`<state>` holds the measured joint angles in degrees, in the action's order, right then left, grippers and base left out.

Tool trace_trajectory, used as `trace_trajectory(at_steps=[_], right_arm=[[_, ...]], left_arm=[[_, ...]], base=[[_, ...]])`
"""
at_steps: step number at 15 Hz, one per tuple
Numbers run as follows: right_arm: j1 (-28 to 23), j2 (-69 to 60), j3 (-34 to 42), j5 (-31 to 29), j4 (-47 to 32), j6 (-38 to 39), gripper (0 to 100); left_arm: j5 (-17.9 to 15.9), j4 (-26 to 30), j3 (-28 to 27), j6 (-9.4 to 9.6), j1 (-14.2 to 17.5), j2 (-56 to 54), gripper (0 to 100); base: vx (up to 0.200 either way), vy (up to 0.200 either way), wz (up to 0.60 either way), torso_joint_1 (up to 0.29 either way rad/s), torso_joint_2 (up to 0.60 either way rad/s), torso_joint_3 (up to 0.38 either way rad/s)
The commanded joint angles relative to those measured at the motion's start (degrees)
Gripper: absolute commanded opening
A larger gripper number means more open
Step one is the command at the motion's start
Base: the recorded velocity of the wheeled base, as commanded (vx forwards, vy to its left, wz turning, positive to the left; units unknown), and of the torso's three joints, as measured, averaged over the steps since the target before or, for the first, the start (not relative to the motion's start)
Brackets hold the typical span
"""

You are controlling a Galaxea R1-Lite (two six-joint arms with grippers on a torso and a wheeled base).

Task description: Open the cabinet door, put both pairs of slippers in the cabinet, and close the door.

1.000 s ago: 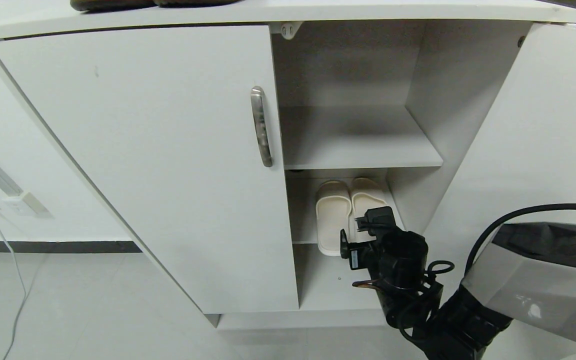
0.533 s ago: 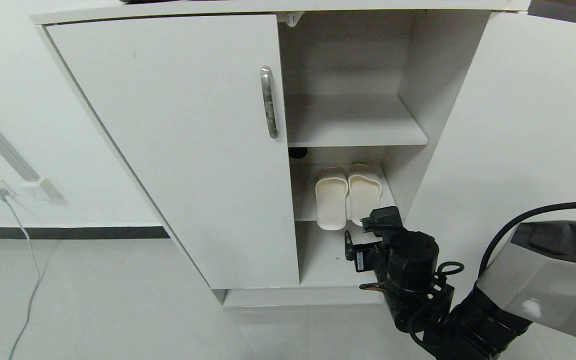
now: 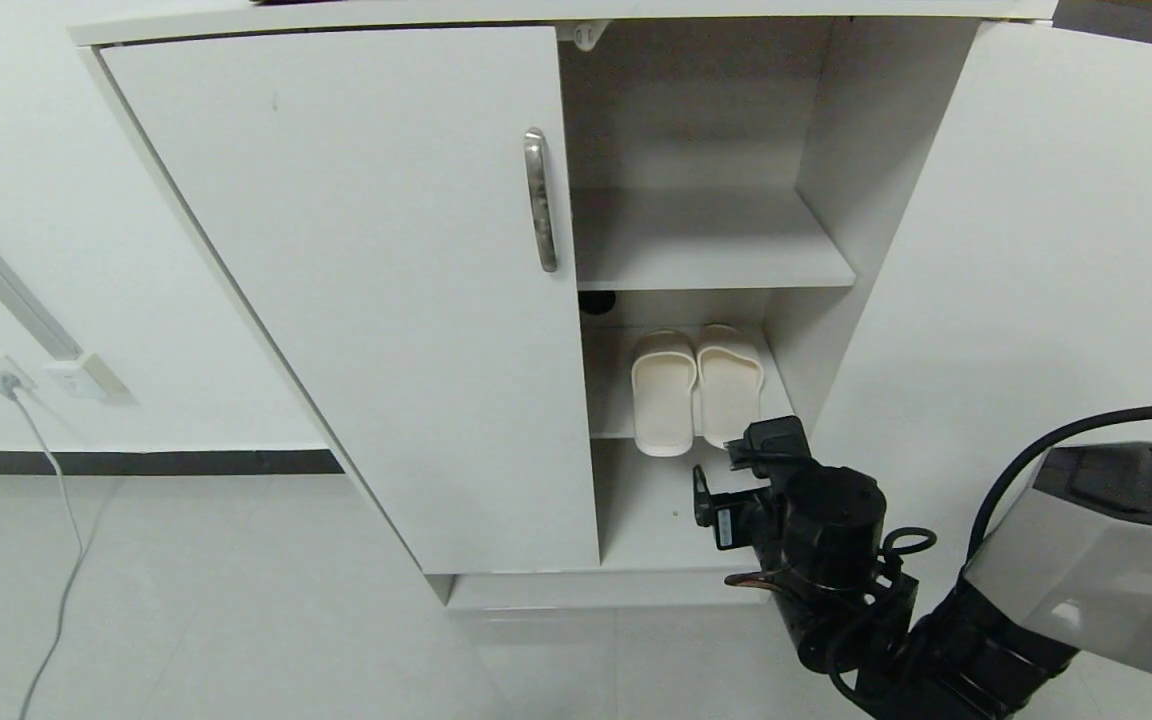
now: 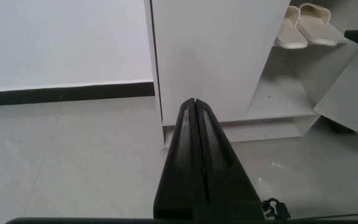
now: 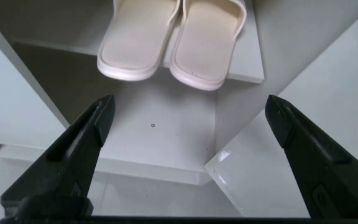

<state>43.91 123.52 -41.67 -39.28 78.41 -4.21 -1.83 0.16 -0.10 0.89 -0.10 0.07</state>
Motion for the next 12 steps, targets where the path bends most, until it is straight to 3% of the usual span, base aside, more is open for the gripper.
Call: trace_trajectory(at_steps=[1, 12], right_arm=[[0.12, 0.06, 0.1, -0.01, -0.01, -0.01, 100], [0.83, -0.03, 0.62, -0.01, 0.08, 0.07, 100]], left_arm=[[-0.11, 0.02, 0.01, -0.01, 0.01, 0.01, 0], [-0.11, 0.02, 0.01, 0.08, 0.01, 0.1, 0]], base=[[0.0, 0.0, 0.0, 0.0, 0.0, 0.0], [0.0, 0.0, 0.0, 0.003, 0.0, 0.156]])
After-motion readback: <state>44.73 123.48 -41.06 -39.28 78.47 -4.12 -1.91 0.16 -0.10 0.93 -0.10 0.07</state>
